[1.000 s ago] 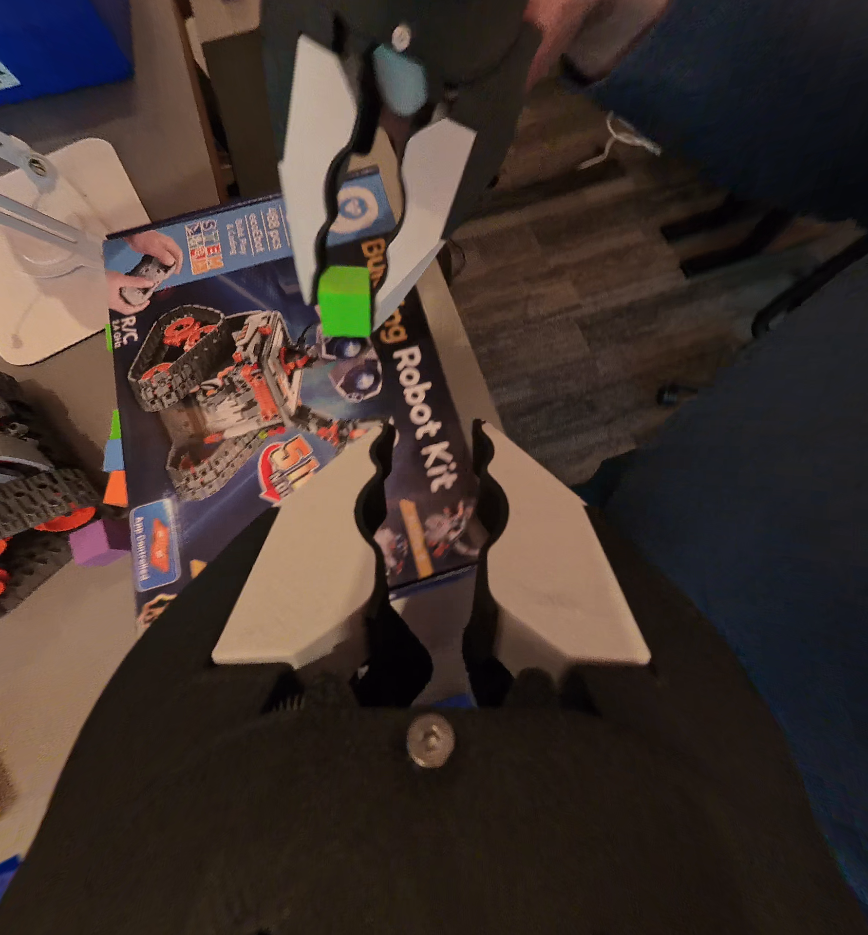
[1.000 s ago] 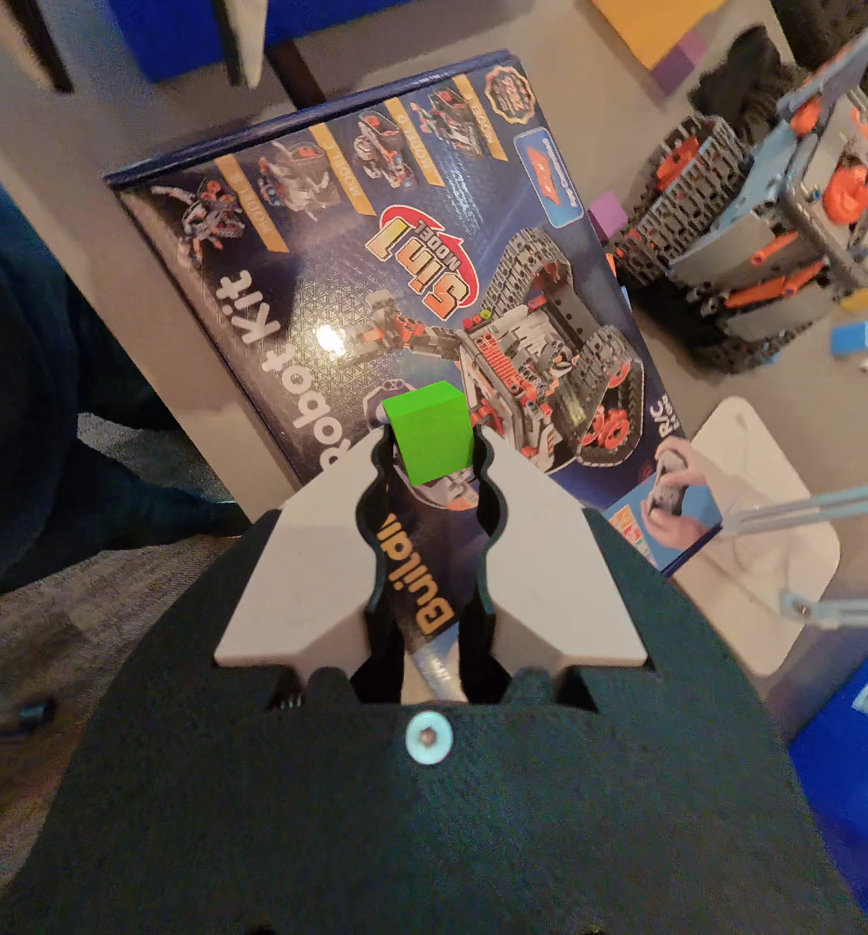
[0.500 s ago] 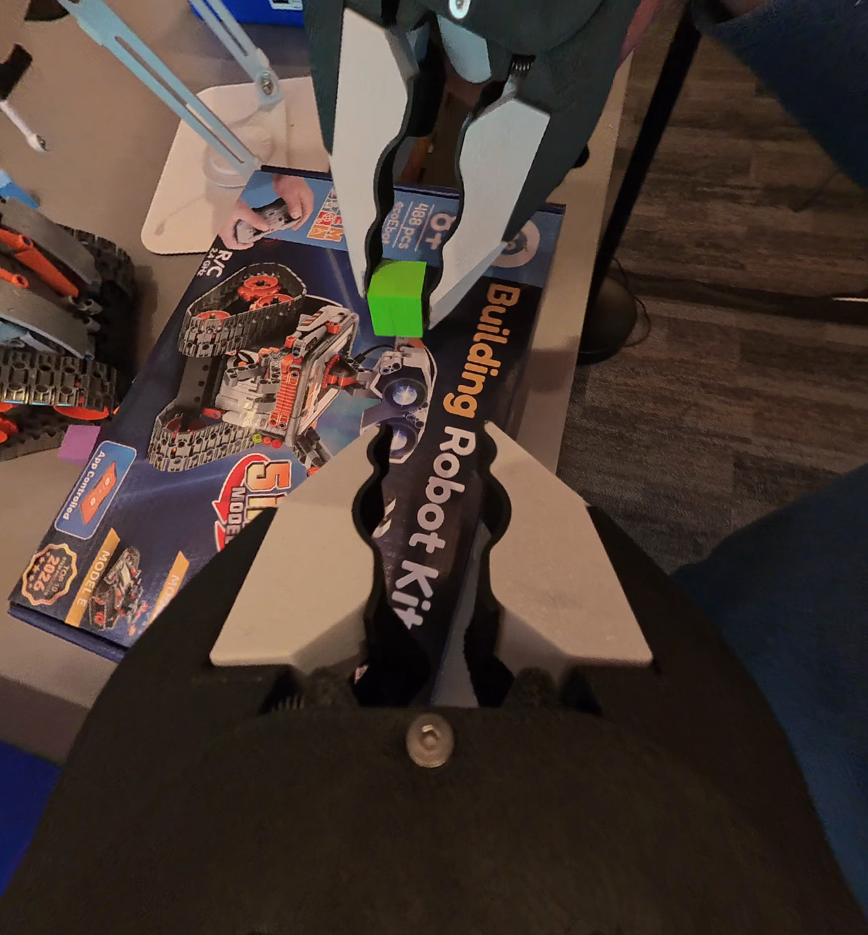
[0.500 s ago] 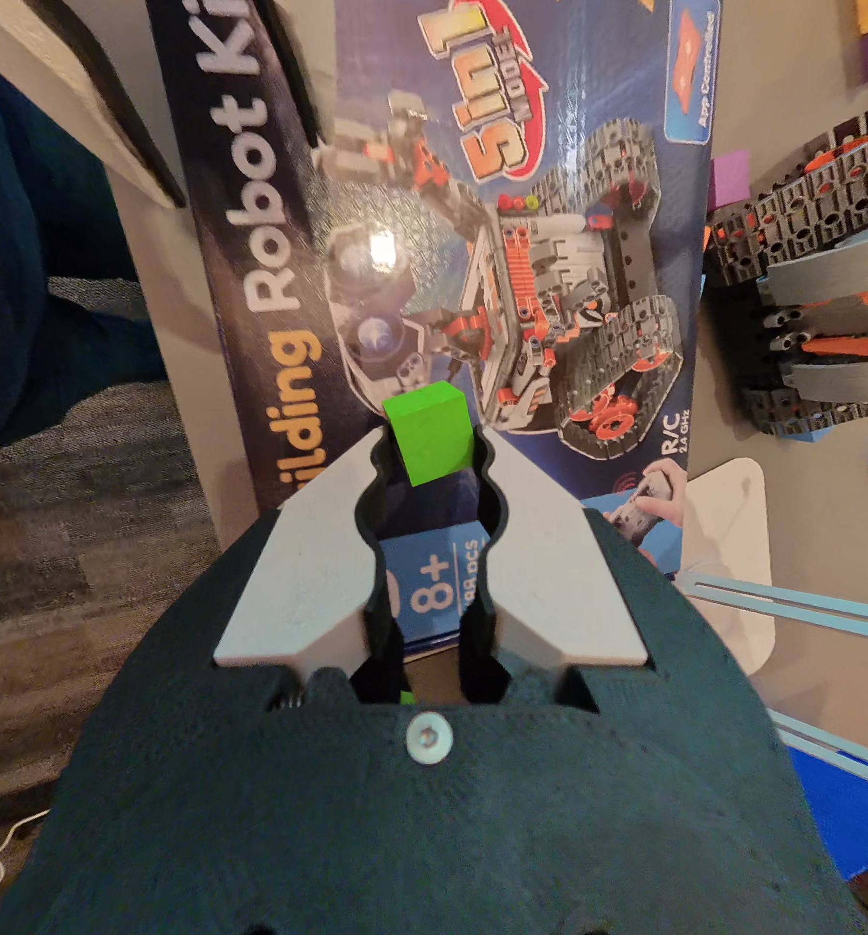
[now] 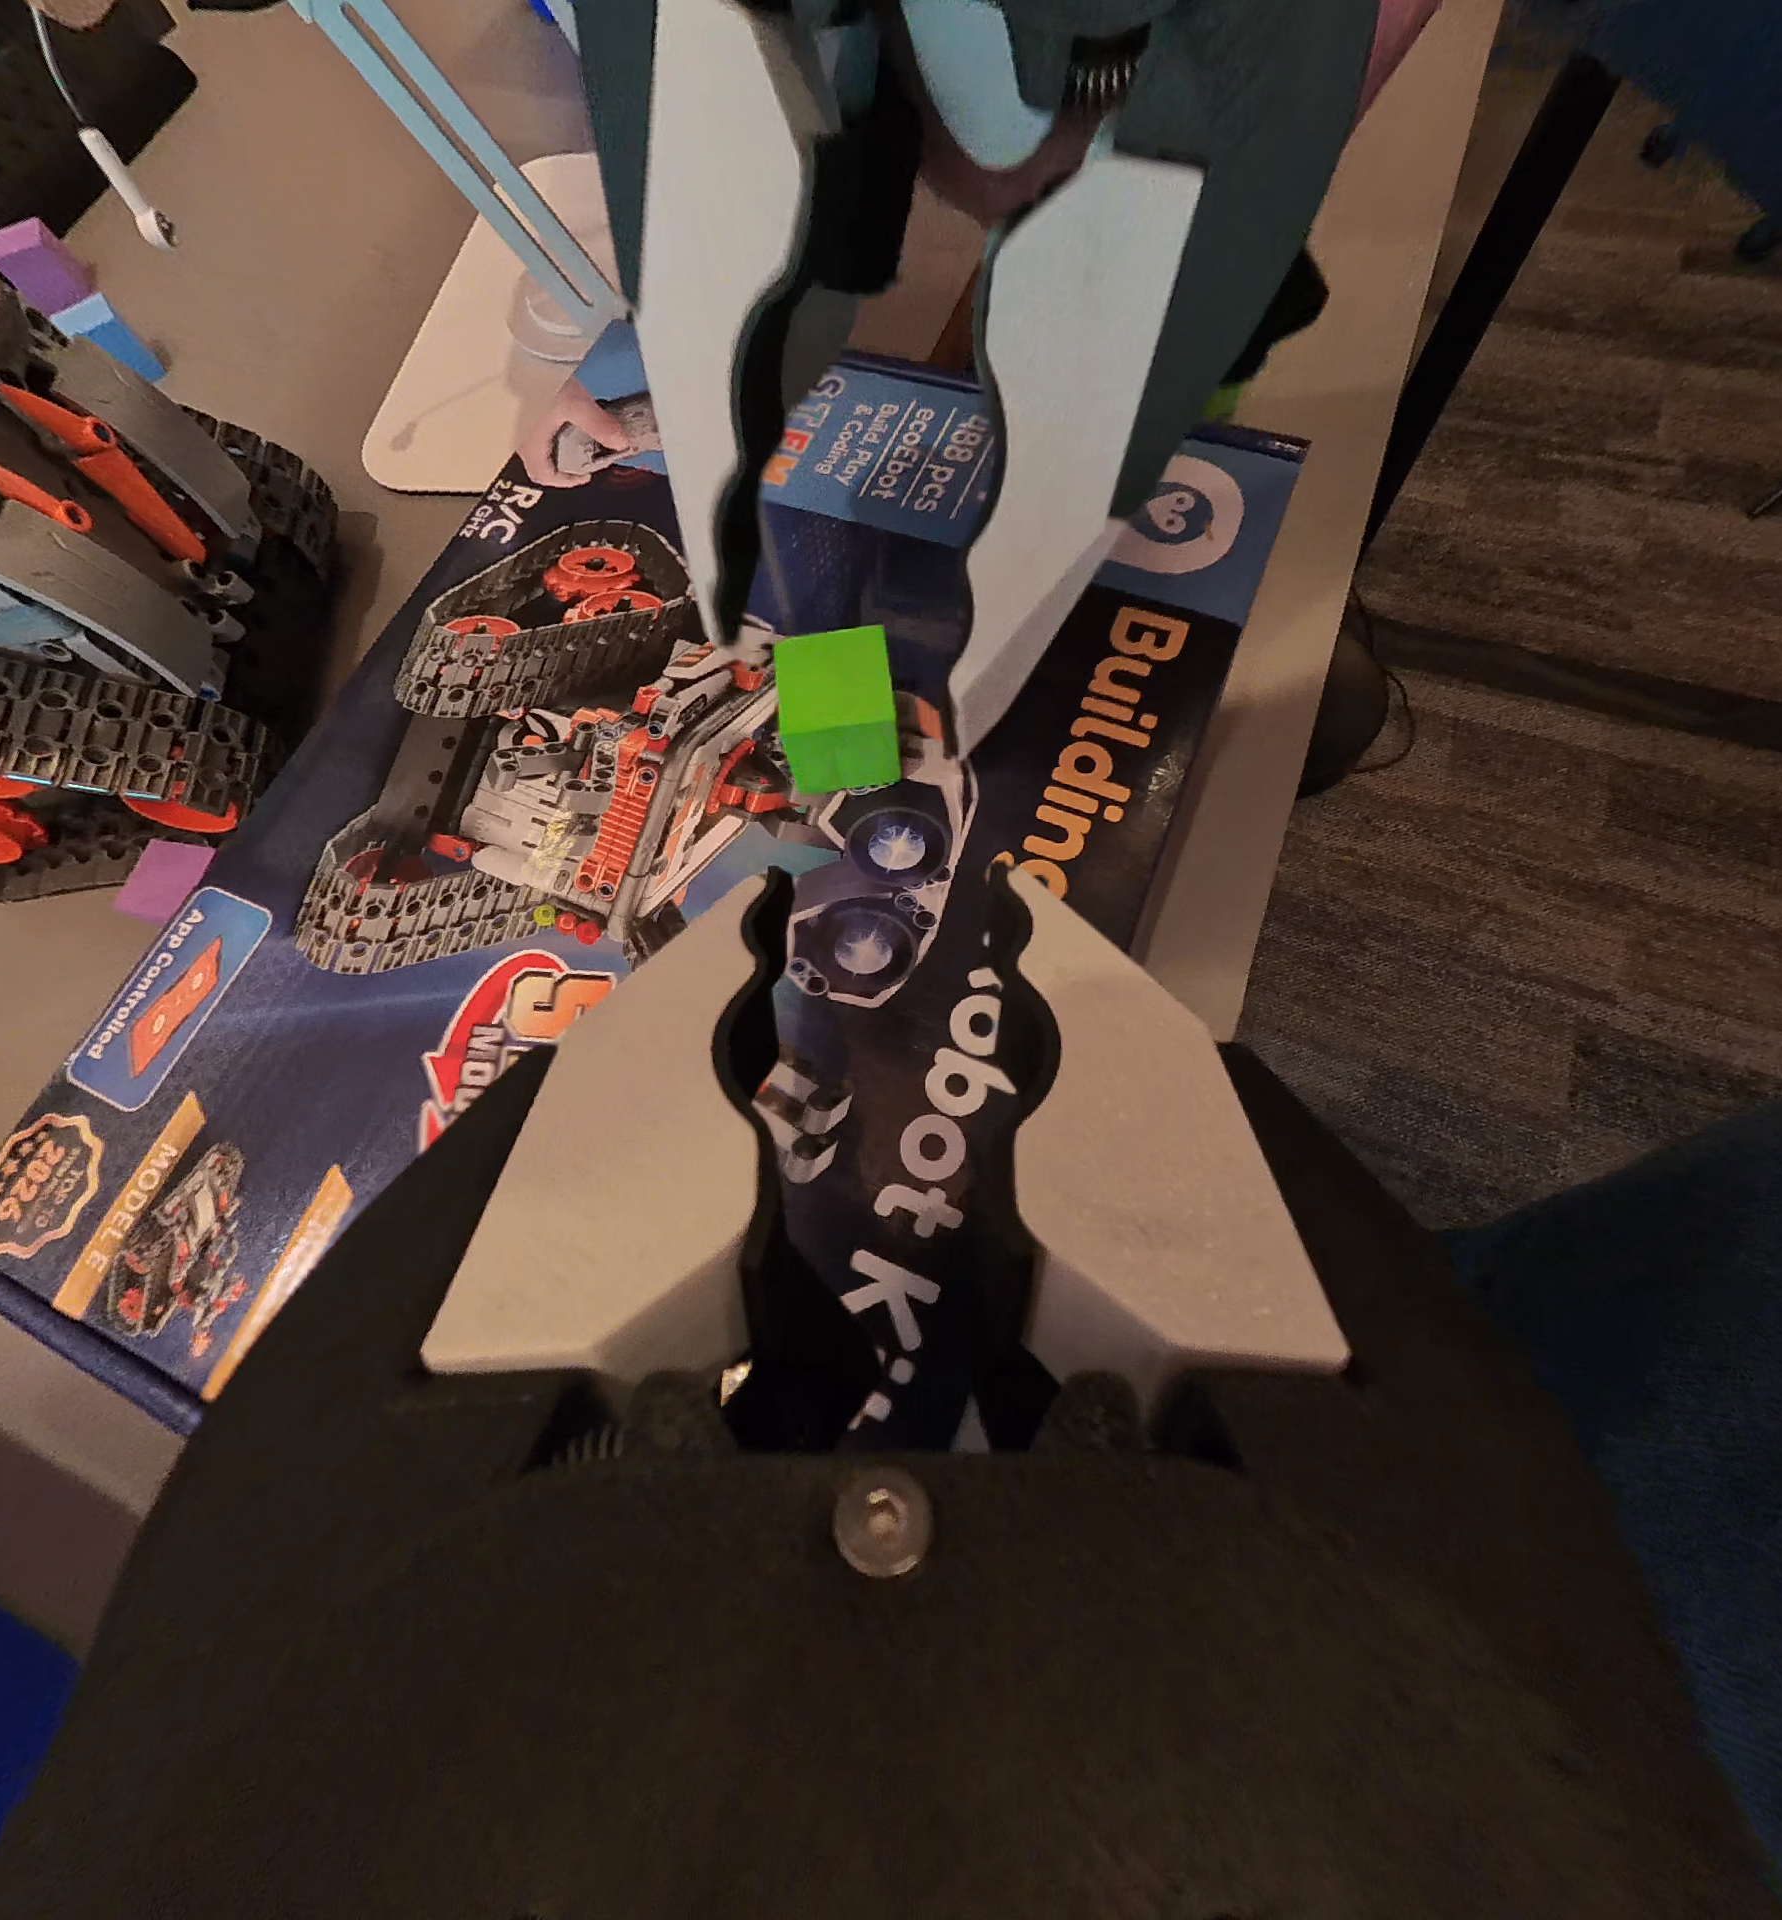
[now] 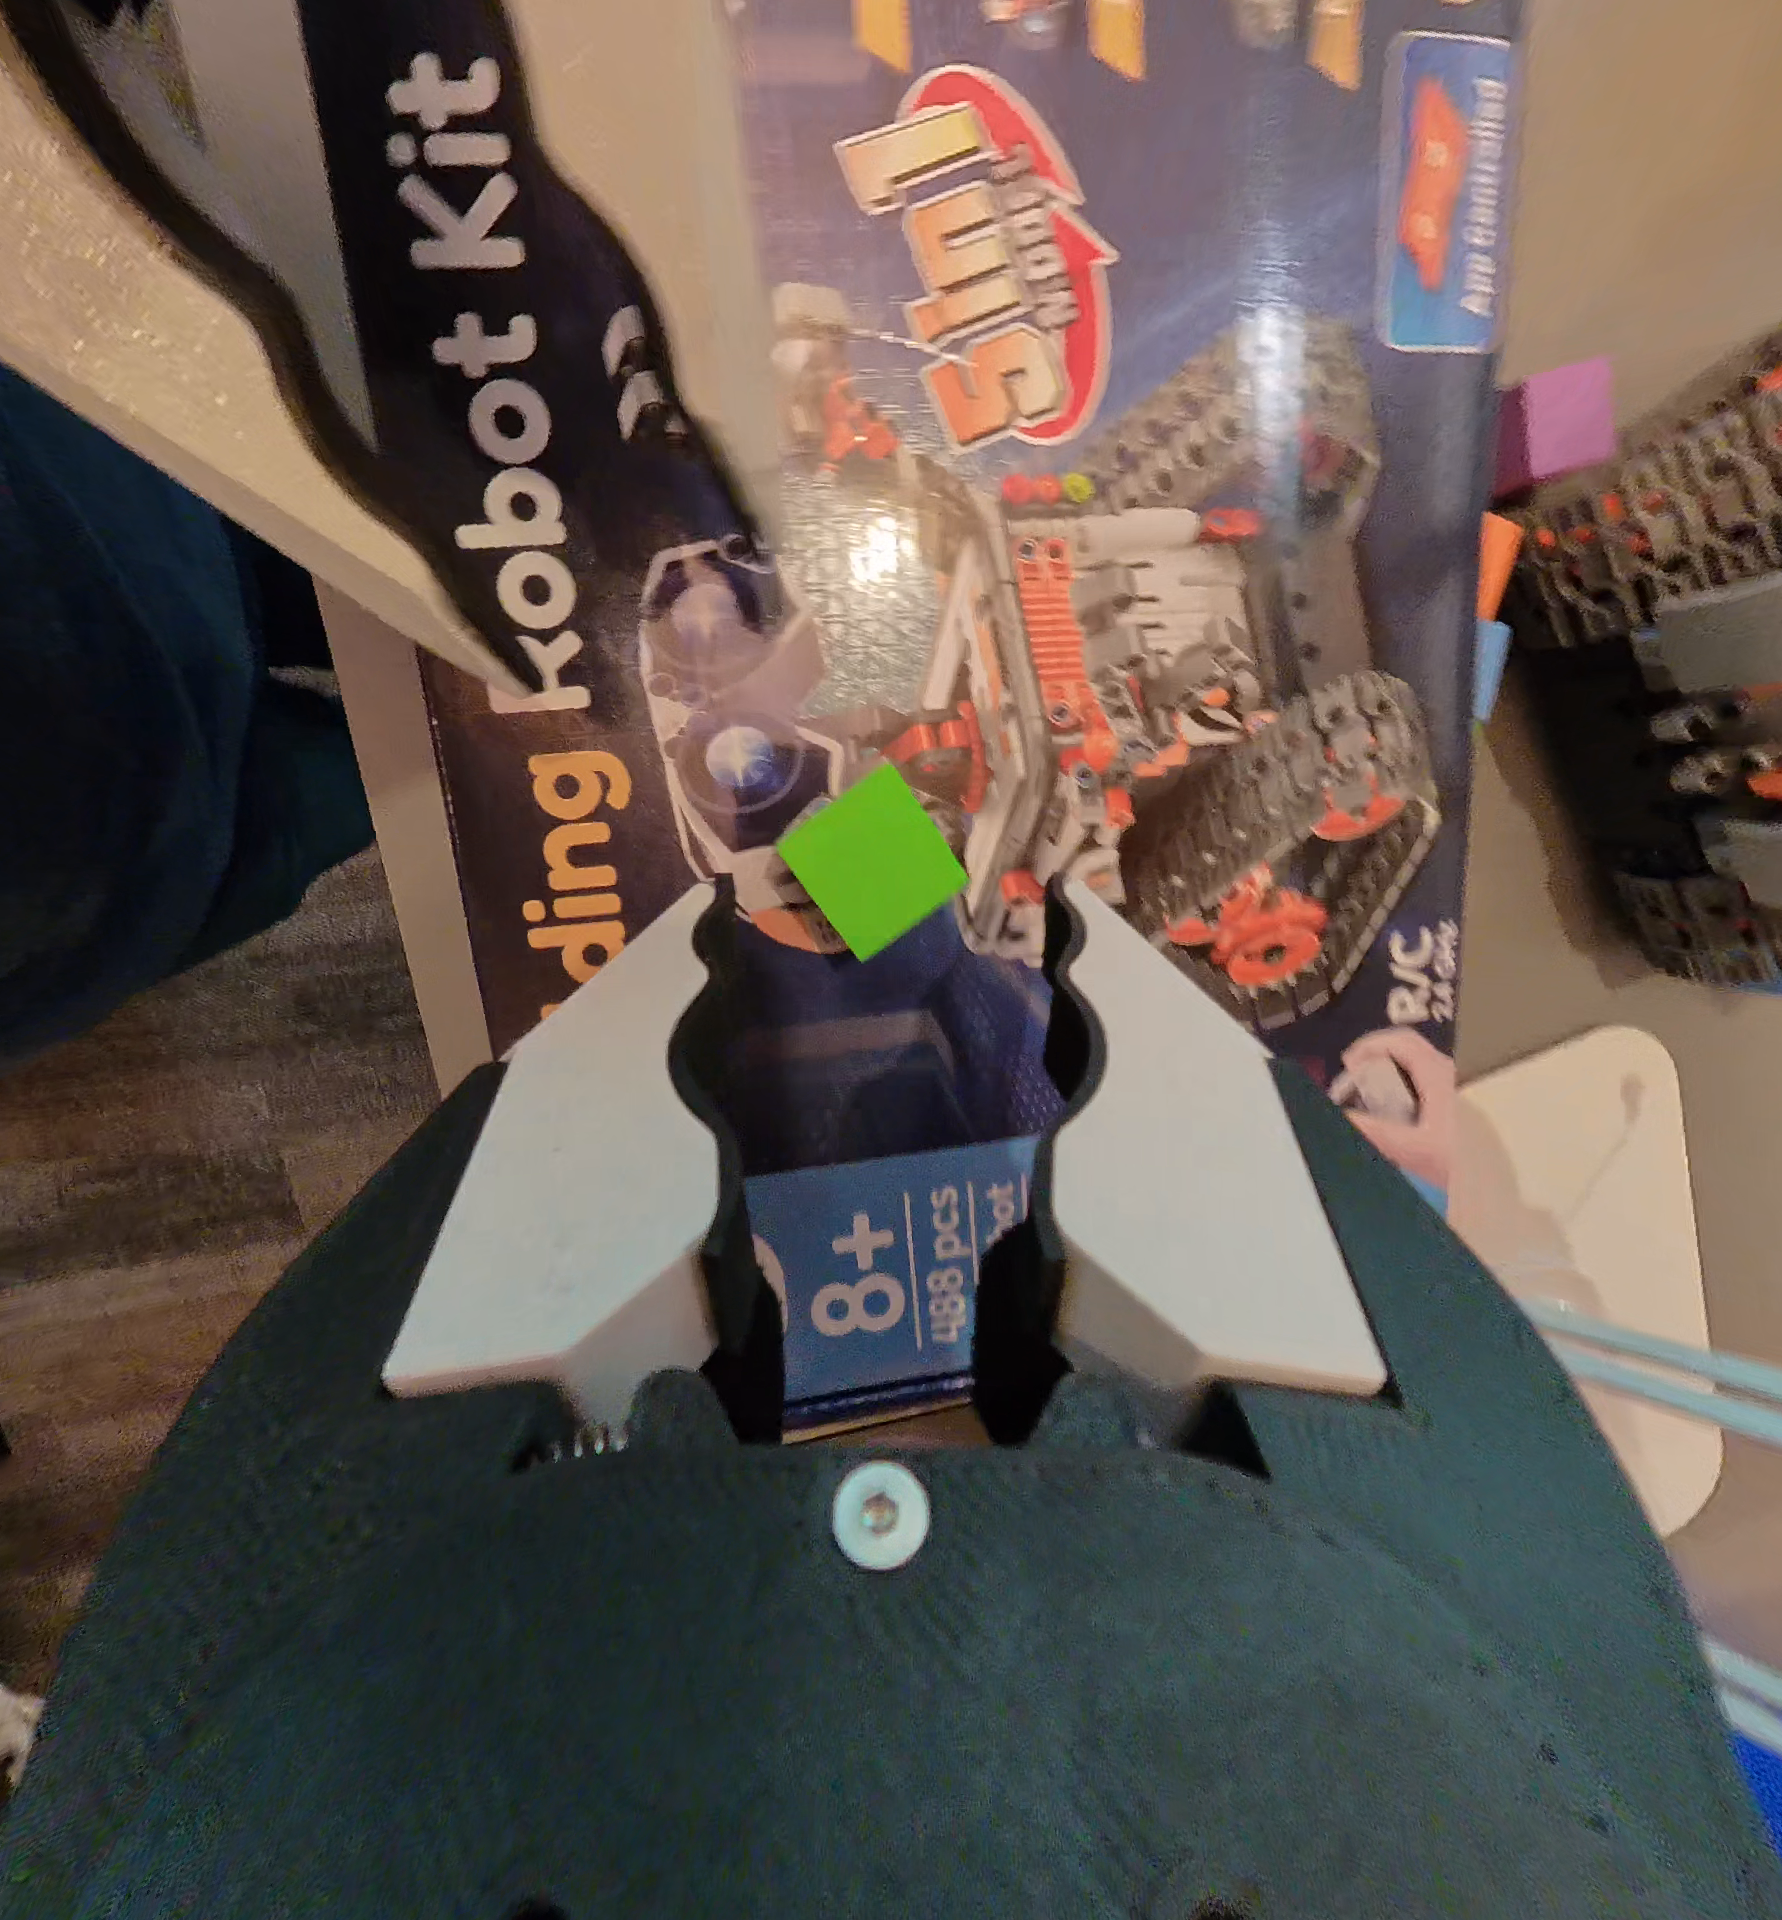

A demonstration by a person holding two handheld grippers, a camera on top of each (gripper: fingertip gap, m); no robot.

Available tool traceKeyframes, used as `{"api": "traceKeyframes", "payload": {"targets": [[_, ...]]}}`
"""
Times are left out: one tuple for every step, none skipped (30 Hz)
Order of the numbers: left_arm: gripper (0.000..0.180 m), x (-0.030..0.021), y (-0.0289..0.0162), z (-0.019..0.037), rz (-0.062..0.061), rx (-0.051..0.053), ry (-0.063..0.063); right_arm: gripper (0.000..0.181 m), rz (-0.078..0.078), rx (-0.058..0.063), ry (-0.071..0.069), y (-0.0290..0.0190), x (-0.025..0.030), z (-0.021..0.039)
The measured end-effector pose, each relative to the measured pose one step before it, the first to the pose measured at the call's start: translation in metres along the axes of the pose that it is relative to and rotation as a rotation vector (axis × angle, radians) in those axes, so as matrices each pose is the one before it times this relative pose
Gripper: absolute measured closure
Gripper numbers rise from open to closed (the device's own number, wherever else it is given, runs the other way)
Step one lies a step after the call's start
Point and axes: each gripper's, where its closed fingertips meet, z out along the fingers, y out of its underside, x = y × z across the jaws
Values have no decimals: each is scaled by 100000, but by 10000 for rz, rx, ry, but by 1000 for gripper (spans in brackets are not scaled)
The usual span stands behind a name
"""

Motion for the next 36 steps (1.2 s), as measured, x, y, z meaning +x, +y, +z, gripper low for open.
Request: {"api": "traceKeyframes", "payload": {"targets": [[143,264,-11,53,-63,69,112,121,364,189,149,171,290,-706],[143,159,-3,25,40,75,28,123,405,263,138,425,155,-1002],[143,90,93,-3,91,4,8,124,419,259,232,878,137,-1252],[143,130,159,39,44,-26,62,126,452,179,333,1345,259,-1347],[143,155,118,55,-58,46,95,126,495,68,390,1696,379,-1303],[143,217,95,88,-107,87,147,127,584,-18,413,1975,509,-1159],[143,35,202,108,-97,-12,69,127,652,-77,389,2140,644,-909],[143,-40,167,134,-21,-36,37,125,707,-96,334,2083,738,-547],[142,-30,77,161,-40,-24,52,124,742,-130,80,1895,470,-148],[142,-99,-86,152,-82,16,9,123,662,-159,-25,1740,302,157],[141,-154,-190,160,-65,29,-31,119,551,-133,71,1593,343,419],[139,-172,-194,172,30,-35,-70,119,450,-135,47,1469,222,616],[138,-176,-206,180,149,-53,-117,118,330,-112,30,1289,131,689],[138,-275,-169,158,171,-69,-164,117,323,-7,26,942,137,600],[136,-207,-169,167,75,-62,-67,117,404,27,-67,647,6,433],[135,-51,-182,212,-35,-32,49,118,347,-2,5,490,42,281],[133,56,-132,248,-68,-50,119,123,174,72,262,265,341,211],[132,-120,-68,268,-64,-67,33,133,-41,52,250,213,288,304],[131,-131,20,273,-6,-111,24,139,-196,-67,18,293,-63,437],[131,-73,54,276,21,-136,45,150,-147,-33,26,198,50,425],[131,-97,10,212,-15,-106,19,152,-32,122,-71,-31,52,222],[132,56,-137,175,-28,-9,108,152,35,105,-149,-12,14,-59],[135,63,-172,138,-11,4,110,152,-34,130,41,-159,247,-415],[137,-52,-53,178,51,-58,31,152,-96,354,39,-715,146,-753],[137,-141,29,240,64,-96,-23,152,-77,527,-193,-1300,-248,-919],[138,-69,-44,212,64,-59,46,152,-186,474,-248,-1559,-458,-834],[140,52,-171,206,67,20,121,152,-404,307,-201,-1555,-606,-625],[143,-2,-172,192,65,4,80,152,-463,255,-236,-1660,-741,-393],[147,-102,-165,156,96,-2,12,152,-433,365,-399,-1945,-980,-158],[154,-12,-141,142,109,2,98,152,-452,387,-540,-2007,-1164,126],[156,55,-84,124,71,-28,174,152,-567,269,-529,-1826,-1094,435],[156,-103,-48,53,56,-55,132,152,-694,181,-446,-1645,-907,655],[156,-312,-49,-25,20,-59,61,152,-589,95,-451,-1467,-750,770],[156,-235,-163,-41,17,33,117,151,-387,4,-486,-1264,-589,814],[156,-22,-231,-50,25,97,200,152,-351,-57,-347,-1034,-252,835],[156,-32,-103,-24,-28,51,140,152,-368,-170,-165,-716,112,822]]}}
